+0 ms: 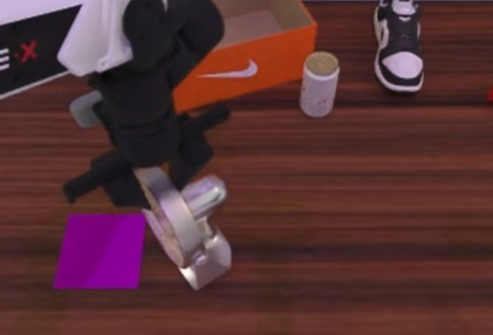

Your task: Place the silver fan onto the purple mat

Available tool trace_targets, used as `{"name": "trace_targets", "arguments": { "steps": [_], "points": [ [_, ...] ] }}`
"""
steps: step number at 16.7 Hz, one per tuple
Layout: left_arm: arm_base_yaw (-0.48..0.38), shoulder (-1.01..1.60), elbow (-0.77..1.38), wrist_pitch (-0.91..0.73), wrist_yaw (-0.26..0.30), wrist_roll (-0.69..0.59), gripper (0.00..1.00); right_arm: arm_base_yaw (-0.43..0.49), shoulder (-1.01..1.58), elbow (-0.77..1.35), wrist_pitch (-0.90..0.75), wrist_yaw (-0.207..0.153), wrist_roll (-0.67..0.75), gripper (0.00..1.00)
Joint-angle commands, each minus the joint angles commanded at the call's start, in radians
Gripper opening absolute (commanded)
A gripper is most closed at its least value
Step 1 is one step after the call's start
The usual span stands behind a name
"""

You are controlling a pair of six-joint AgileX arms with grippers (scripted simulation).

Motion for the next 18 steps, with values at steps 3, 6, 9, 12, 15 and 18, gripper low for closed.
{"name": "trace_targets", "arguments": {
  "steps": [3, 6, 9, 12, 15, 18],
  "points": [
    [0.004, -0.001, 0.04, -0.041, 0.0, -0.002, 0.0, 0.0, 0.0, 0.0, 0.0, 0.0, 0.0, 1.0],
    [0.012, -0.005, 0.126, -0.135, 0.0, -0.004, 0.0, 0.0, 0.0, 0.0, 0.0, 0.0, 0.0, 1.0],
    [0.018, -0.011, 0.184, -0.195, 0.0, -0.002, 0.0, 0.0, 0.0, 0.0, 0.0, 0.0, 0.0, 1.0],
    [0.013, -0.008, 0.182, -0.193, 0.0, -0.001, 0.0, 0.0, 0.0, 0.0, 0.0, 0.0, 0.0, 1.0],
    [0.027, -0.02, 0.168, -0.196, 0.0, -0.038, 0.0, 0.0, 0.0, 0.0, 0.0, 0.0, 0.0, 1.0],
    [0.075, -0.061, 0.127, -0.202, 0.001, -0.17, 0.0, 0.0, 0.0, 0.0, 0.0, 0.0, 0.0, 1.0]
  ]
}}
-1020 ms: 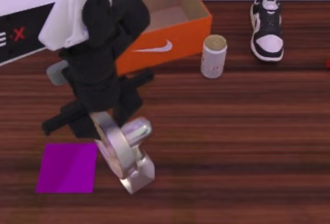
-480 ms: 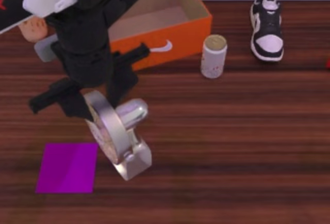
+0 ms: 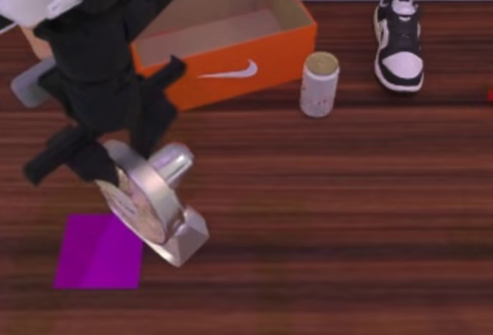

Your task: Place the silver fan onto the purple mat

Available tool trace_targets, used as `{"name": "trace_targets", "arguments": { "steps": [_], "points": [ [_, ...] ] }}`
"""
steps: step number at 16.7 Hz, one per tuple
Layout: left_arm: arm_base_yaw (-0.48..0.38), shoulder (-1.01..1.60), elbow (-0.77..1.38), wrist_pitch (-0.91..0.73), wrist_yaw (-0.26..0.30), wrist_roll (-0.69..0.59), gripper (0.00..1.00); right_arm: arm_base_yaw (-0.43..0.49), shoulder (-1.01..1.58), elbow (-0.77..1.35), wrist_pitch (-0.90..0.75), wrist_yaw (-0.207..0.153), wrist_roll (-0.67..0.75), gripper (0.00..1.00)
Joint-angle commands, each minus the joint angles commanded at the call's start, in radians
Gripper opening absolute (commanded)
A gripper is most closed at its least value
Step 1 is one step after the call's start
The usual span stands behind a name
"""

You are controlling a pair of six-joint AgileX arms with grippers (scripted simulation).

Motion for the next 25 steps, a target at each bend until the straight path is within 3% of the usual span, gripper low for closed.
{"name": "trace_targets", "arguments": {
  "steps": [6, 9, 16, 25],
  "points": [
    [0.133, -0.127, -0.131, -0.005, 0.001, -0.392, 0.0, 0.0, 0.0, 0.0, 0.0, 0.0, 0.0, 1.0],
    [0.184, -0.182, -0.184, -0.002, 0.001, -0.517, 0.0, 0.0, 0.0, 0.0, 0.0, 0.0, 0.0, 1.0],
    [0.194, -0.195, -0.2, 0.004, 0.002, -0.544, 0.0, 0.0, 0.0, 0.0, 0.0, 0.0, 0.0, 1.0],
    [0.202, -0.182, -0.321, 0.139, 0.002, -0.545, 0.0, 0.0, 0.0, 0.0, 0.0, 0.0, 0.0, 1.0]
  ]
}}
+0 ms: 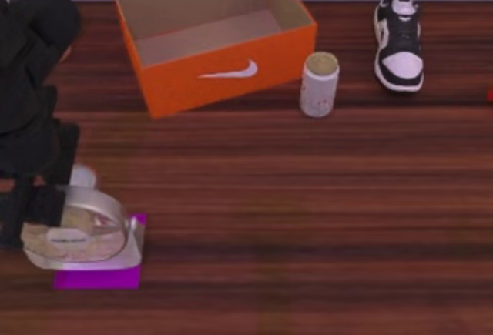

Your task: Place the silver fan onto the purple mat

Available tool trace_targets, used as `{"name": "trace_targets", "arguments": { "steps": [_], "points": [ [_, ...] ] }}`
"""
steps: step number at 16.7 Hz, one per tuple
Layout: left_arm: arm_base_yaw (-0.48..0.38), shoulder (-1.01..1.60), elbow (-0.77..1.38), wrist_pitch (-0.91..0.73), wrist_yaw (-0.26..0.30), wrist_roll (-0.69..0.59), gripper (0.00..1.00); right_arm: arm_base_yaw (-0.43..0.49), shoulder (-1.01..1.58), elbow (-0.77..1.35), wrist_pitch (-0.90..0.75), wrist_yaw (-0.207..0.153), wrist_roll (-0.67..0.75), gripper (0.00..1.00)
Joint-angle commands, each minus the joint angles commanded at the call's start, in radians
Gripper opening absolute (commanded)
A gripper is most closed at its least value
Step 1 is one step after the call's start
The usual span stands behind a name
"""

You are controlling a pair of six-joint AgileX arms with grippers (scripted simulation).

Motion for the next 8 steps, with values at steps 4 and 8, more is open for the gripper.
{"name": "trace_targets", "arguments": {
  "steps": [4, 8],
  "points": [
    [0.0, 0.0, 0.0, 0.0, 0.0, 0.0, 0.23, 0.0, 0.0, 0.0, 0.0, 0.0, 0.0, 1.0],
    [0.0, 0.0, 0.0, 0.0, 0.0, 0.0, 0.53, 0.0, 0.0, 0.0, 0.0, 0.0, 0.0, 1.0]
  ]
}}
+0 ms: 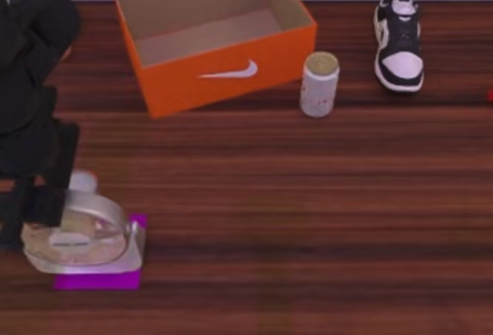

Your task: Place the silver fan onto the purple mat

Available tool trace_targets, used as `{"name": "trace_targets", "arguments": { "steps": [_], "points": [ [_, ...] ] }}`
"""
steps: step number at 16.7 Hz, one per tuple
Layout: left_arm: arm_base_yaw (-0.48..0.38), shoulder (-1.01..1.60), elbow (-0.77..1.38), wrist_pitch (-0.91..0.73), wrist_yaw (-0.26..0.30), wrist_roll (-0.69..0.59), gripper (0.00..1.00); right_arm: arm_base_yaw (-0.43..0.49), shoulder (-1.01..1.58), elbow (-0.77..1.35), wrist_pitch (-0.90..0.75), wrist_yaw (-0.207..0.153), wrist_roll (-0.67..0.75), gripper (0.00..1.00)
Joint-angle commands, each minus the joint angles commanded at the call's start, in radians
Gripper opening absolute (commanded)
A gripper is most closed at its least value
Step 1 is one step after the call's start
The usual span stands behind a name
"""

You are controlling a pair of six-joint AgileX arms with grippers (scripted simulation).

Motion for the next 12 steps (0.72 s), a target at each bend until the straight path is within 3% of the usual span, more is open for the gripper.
{"name": "trace_targets", "arguments": {
  "steps": [6, 12],
  "points": [
    [0.0, 0.0, 0.0, 0.0, 0.0, 0.0, 0.98, 0.0, 0.0, 0.0, 0.0, 0.0, 0.0, 1.0],
    [0.0, 0.0, 0.0, 0.0, 0.0, 0.0, 1.0, 0.0, 0.0, 0.0, 0.0, 0.0, 0.0, 1.0]
  ]
}}
